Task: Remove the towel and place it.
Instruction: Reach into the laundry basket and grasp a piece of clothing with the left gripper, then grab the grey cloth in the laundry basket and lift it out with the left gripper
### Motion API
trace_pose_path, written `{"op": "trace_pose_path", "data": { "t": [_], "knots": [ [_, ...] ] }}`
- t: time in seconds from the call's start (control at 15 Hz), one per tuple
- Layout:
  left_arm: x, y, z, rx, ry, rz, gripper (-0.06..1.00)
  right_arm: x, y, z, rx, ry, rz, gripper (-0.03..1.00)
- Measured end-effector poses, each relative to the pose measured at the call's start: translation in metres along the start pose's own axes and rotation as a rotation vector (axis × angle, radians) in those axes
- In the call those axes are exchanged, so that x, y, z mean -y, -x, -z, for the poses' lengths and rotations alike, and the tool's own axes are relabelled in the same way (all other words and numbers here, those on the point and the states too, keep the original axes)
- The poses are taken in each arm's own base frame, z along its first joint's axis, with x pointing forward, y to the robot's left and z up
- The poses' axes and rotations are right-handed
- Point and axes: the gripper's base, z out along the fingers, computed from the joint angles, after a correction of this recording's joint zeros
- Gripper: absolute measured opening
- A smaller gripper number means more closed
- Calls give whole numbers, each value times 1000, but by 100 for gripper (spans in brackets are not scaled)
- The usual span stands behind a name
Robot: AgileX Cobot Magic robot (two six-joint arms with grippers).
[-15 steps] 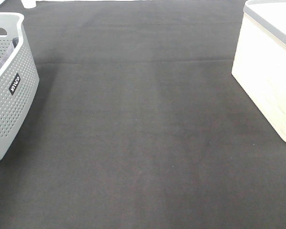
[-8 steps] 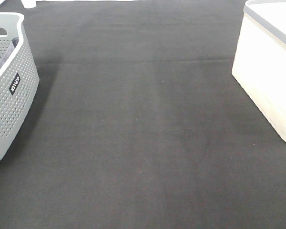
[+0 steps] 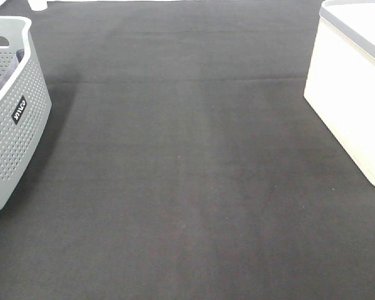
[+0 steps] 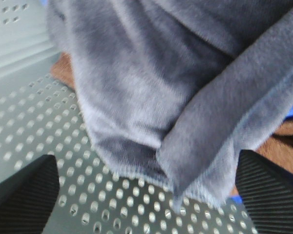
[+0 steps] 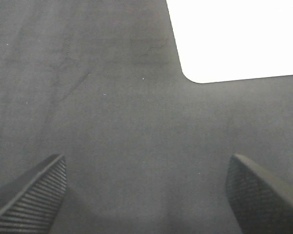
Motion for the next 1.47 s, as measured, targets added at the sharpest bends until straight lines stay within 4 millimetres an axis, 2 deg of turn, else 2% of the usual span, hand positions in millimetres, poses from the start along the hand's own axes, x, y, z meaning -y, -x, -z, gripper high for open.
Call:
{"op": "trace_pose_path", "data": {
  "t": [0.2,0.47,0.53,0.6,0.67,0.73,0.87,1.07,1.33,1.47],
  "knots": [
    [4,8,-25,9,-23,-40,83,0,0,0,0,0,0,84],
    [7,11,-34,17,-37,-42,43,0,0,0,0,0,0,84],
    [7,11,-34,17,-37,-42,43,0,0,0,0,0,0,84],
    [7,12,-34,21,-39,-37,21,0,0,0,0,0,0,84],
    [7,12,-34,24,-41,-34,12,0,0,0,0,0,0,84],
    [7,12,-34,24,-41,-34,12,0,0,0,0,0,0,84],
    [8,13,-34,38,-52,2,1,0,0,0,0,0,0,84],
    [8,13,-34,39,-56,88,0,0,0,0,0,0,0,84],
    [8,13,-34,37,-55,96,0,0,0,0,0,0,0,84],
    [9,13,-27,26,-69,95,0,0,0,0,0,0,0,84]
  ]
}}
